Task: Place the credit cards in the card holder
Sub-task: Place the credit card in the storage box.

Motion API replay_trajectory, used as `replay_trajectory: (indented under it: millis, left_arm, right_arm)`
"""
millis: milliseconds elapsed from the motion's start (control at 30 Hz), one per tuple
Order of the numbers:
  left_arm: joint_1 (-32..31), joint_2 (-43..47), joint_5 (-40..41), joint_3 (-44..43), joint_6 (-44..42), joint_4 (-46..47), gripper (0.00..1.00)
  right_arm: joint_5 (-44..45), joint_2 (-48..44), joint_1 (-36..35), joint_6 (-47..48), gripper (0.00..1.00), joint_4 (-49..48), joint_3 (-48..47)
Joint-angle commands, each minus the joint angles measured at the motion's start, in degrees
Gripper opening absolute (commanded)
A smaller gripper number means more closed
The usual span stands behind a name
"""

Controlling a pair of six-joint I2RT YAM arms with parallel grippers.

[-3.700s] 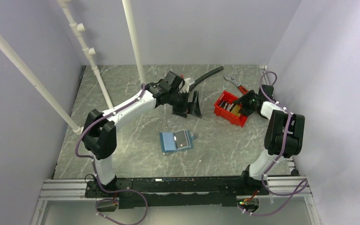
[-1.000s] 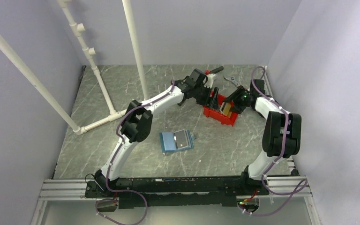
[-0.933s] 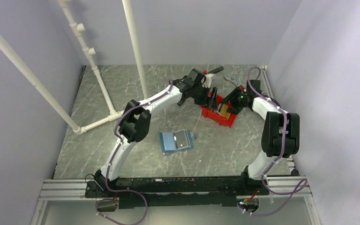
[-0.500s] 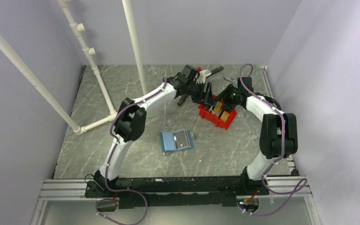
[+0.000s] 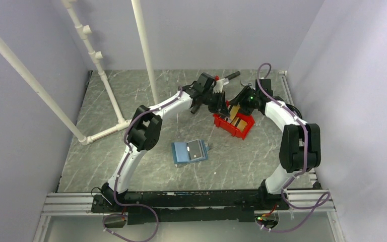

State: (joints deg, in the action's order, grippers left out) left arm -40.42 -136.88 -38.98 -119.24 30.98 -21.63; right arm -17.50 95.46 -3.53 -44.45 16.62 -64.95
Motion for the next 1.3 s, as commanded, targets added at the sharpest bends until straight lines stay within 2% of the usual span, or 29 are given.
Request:
replay_trajectory:
  millis: [0, 67, 133, 267, 400, 567, 667, 867, 967, 1267]
  left_arm:
    - [1.45, 0.26, -4.27, -1.14, 0.07, 3.91, 0.06]
    - [2.38, 0.62, -7.07, -0.2, 0.13, 5.47, 0.02]
    - [3.18, 0.73, -9.69, 0.02, 0.32, 5.84, 0.0]
    - [4.71, -0.07, -15.39, -0.19, 3.35, 6.37, 0.0]
    - [5.65, 0.04, -19.74, 1.16, 5.89, 7.54, 0.0]
    - [5.62, 0.05, -22.97, 2.19, 10.52, 10.42, 0.0]
    - [5.55, 0.4, -22.64, 3.4, 12.8, 12.72, 0.0]
    - [5.06, 1.13, -24.1, 9.78, 25.37, 28.67, 0.0]
    - [4.7, 1.35, -23.65, 10.82, 26.77, 30.57, 0.0]
    - [4.4, 0.83, -23.73, 11.86, 28.27, 32.45, 0.0]
  right_arm:
    - [2.47, -6.49, -0.11, 9.91, 0.36, 2.96, -1.14]
    - [1.7, -9.3, 0.75, 13.19, 0.57, 2.0, 1.63]
    - [-2.27, -11.85, 1.98, 14.37, 0.68, 0.1, 4.58]
    - [-8.44, -14.74, 6.22, 14.11, 0.79, -2.16, 8.68]
    - [-18.28, -14.07, 10.55, 14.81, 0.83, -5.73, 10.68]
    - [-27.06, -11.82, 11.0, 11.14, 0.81, -12.95, 12.11]
    - [-30.07, -11.03, 11.0, 8.21, 0.64, -16.25, 13.42]
    - [-33.87, -10.02, 10.61, 3.6, 0.55, -23.29, 17.68]
    - [-34.73, -10.12, 10.56, 2.33, 0.46, -24.43, 18.46]
    - [-34.74, -10.48, 10.22, 2.43, 0.45, -24.17, 18.92]
